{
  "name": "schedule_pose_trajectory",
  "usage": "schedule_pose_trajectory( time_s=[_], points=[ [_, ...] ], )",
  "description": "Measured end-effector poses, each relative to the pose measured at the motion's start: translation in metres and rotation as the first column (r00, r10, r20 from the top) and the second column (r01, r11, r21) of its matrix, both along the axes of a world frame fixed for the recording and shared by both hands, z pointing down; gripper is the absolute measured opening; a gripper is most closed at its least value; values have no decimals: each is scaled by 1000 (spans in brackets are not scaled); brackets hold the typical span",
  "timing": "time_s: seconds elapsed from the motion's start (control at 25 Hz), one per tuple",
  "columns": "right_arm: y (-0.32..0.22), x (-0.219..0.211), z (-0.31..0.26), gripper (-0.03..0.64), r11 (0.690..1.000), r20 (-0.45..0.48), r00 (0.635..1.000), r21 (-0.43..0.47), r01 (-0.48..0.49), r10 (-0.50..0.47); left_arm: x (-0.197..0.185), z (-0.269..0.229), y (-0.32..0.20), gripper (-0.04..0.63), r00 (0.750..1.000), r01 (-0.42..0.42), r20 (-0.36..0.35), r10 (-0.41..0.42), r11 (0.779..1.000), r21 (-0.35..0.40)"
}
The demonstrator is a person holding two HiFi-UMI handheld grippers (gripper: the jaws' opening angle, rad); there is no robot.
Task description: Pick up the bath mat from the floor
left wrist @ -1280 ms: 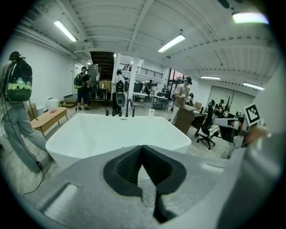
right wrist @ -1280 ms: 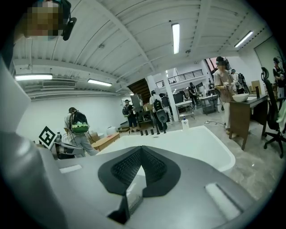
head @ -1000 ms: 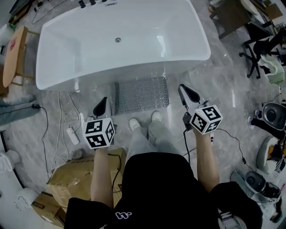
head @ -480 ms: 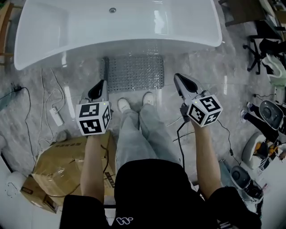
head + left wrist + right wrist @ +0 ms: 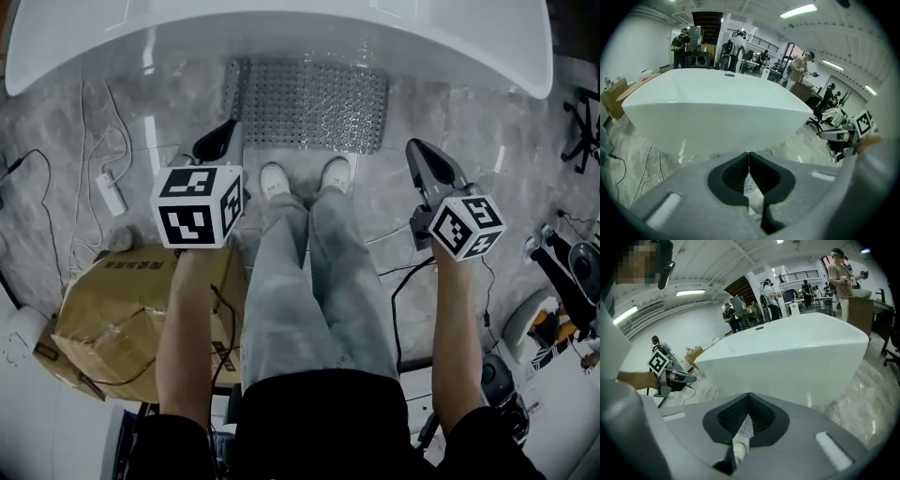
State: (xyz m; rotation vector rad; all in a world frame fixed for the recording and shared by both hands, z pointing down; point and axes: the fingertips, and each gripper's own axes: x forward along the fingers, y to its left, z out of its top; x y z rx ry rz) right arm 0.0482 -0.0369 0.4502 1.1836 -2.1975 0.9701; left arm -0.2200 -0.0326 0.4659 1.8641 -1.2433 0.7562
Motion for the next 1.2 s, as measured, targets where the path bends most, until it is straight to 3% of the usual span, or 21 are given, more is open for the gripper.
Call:
schedule_pose_trajectory(
  time_s=[0.12, 0.24, 0.52, 0.64, 0.8, 0.92, 1.04, 1.2],
  points=[
    [1, -2, 50, 9, 999, 13, 1000, -39, -7, 7, -2, 50, -1, 23, 1000, -9, -1, 9, 999, -43],
    [1, 3, 84, 19, 998, 44, 999, -55, -23, 25, 2, 89, -1, 115, 1000, -19, 1, 19, 996, -85],
    [-2, 28, 156, 135, 994, 85, 995, -101, -46, 54, 6, 175, 8, 163, 998, -34, 43, 43, 982, -187],
    [-5, 36, 195, 188, 994, 84, 996, -109, -25, 35, 5, 215, 9, 219, 997, -43, 54, 57, 974, -224],
    [2, 46, 252, 220, 989, 61, 997, -142, -31, 40, 7, 266, 17, 255, 999, -37, 18, 43, 965, -261],
    [4, 43, 298, 222, 984, 69, 996, -170, -44, 56, 10, 308, 18, 340, 999, -44, 6, 48, 957, -286],
    [8, 45, 342, 246, 976, 53, 996, -212, -52, 65, 6, 347, 20, 362, 996, -60, 46, 77, 951, -302],
    [25, 41, 391, 324, 960, 14, 999, -276, 40, -37, -8, 390, 17, 368, 972, -132, 151, 181, 950, -284]
  ],
)
